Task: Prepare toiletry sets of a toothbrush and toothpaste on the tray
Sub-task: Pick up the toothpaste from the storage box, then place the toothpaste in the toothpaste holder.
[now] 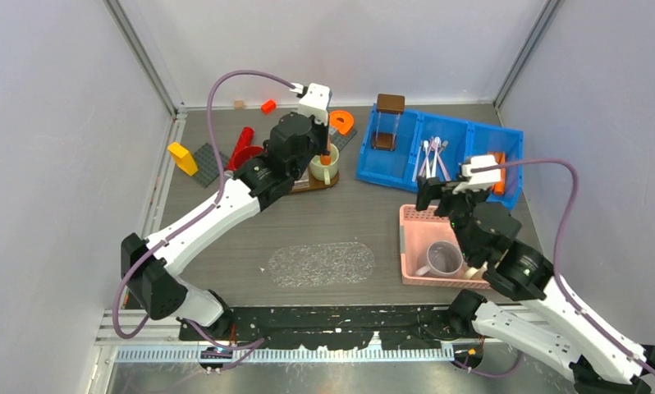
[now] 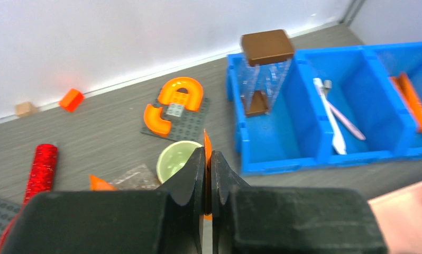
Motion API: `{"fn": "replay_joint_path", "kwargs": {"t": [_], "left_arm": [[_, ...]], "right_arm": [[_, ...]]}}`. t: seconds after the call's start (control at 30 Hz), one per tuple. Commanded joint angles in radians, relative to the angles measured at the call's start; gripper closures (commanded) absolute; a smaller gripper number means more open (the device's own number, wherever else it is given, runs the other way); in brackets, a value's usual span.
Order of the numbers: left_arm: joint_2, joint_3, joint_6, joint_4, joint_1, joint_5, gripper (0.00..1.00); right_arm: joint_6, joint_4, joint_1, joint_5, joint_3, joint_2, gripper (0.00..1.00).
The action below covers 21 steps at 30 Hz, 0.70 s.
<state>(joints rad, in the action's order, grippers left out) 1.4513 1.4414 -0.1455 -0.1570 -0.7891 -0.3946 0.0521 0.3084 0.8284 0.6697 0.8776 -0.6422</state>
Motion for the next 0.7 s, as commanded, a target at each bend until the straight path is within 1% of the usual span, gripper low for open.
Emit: {"fn": "replay_joint_path", "kwargs": {"t": [0.0, 0.1, 0.23, 0.3, 0.47, 0.67], "left_arm": [[-0.035, -0.070, 0.082, 0.258, 0.061, -0.058, 1.00], [-0.031, -0.110, 0.083, 0.318, 0.099, -0.067, 1.00], [-0.016, -0.150, 0.086, 0.385, 0.136, -0.084, 1.00], [-0.009, -0.169, 0.090, 0.416, 0.154, -0.087, 1.00], [0.010, -0.184, 0.068, 0.423, 0.176, -0.121, 1.00], [0.057, -0.193, -0.005, 0.418, 0.180, -0.218, 1.00]], "right_arm": [[0.019, 0.126, 0.003, 0.174, 0.040, 0.074, 0.11], [0.007, 0.178, 0.003, 0.248, 0.032, 0.127, 0.11], [-0.018, 0.194, 0.003, 0.321, -0.008, 0.192, 0.11], [-0.035, 0.169, 0.003, 0.354, -0.046, 0.224, 0.11], [-0.090, 0.084, 0.004, 0.414, -0.106, 0.295, 0.11], [-0.111, 0.046, 0.003, 0.428, -0.135, 0.323, 0.11]]}}
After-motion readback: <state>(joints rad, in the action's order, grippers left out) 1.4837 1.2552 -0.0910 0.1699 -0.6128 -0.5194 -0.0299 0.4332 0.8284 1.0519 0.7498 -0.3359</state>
